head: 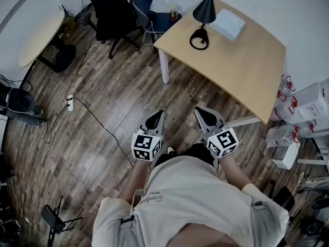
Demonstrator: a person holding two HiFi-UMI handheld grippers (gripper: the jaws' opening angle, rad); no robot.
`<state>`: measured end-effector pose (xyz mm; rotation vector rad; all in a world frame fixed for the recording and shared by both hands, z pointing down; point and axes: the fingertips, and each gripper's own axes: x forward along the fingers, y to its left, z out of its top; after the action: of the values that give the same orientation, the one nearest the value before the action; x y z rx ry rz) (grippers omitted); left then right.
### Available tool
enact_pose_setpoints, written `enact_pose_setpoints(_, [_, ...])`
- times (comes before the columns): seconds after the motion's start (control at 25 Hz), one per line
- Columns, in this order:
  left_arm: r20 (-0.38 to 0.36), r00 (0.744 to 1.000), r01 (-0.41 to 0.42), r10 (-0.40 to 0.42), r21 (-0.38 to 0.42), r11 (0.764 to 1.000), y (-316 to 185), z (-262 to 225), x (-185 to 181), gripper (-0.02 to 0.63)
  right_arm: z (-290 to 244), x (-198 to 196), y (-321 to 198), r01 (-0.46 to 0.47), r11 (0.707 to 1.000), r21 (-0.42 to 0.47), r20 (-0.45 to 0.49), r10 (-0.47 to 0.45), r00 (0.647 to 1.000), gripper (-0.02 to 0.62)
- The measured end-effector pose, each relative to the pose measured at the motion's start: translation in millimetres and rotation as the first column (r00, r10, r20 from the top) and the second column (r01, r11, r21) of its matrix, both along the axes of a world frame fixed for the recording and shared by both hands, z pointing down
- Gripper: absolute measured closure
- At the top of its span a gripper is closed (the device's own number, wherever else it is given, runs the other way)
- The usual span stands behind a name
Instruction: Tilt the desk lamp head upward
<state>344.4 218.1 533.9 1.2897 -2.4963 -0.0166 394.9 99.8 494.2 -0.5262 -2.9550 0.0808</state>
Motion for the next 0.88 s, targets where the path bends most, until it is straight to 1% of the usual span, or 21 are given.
enact_pose_setpoints(0.12, [-0.001,1.0,-0.005,0.005,0.005,1.0,2.6,3.6,-3.6,0.591,-1.0,-7.3,0.5,-0.012,1.0,0.002,0.011,0.012,1.0,0.6])
enact_pose_setpoints(0.24, [-0.009,1.0,0.005,-0.005,0.001,1.0,9.3,9.9,-5.0,0.591,2.6,-9.6,-6.1,-0.075,0.997,-0.004,0.007,0.075,0.997,0.6])
enact_pose_setpoints(0.32, [-0.022,1.0,0.016,-0.015,0.005,1.0,12.1,13.5,-7.3,0.591,5.9,-9.7,-10.4,-0.095,0.995,-0.009,-0.007,0.095,0.995,0.6])
enact_pose_setpoints(0.48, [-0.034,0.999,0.031,-0.031,0.014,0.999,12.5,16.5,-10.0,0.591,16.5,-11.0,-15.7,-0.093,0.996,-0.003,-0.042,0.093,0.995,0.6])
enact_pose_setpoints(0.6, [-0.054,0.997,0.053,-0.053,0.008,0.999,19.2,22.5,-15.3,0.591,28.5,-20.2,-10.8,-0.073,0.997,-0.007,-0.076,0.073,0.994,0.6])
enact_pose_setpoints(0.76, [-0.078,0.993,0.089,-0.09,-0.017,0.996,28.4,32.8,-32.0,0.591,36.1,-43.1,-6.1,-0.049,0.999,-0.01,-0.076,0.048,0.996,0.6])
enact_pose_setpoints(0.88, [-0.091,0.99,0.109,-0.111,-0.032,0.994,28.5,35.3,-49.1,0.591,44.2,-64.9,-9.2,-0.04,0.999,-0.032,-0.092,0.037,0.995,0.6])
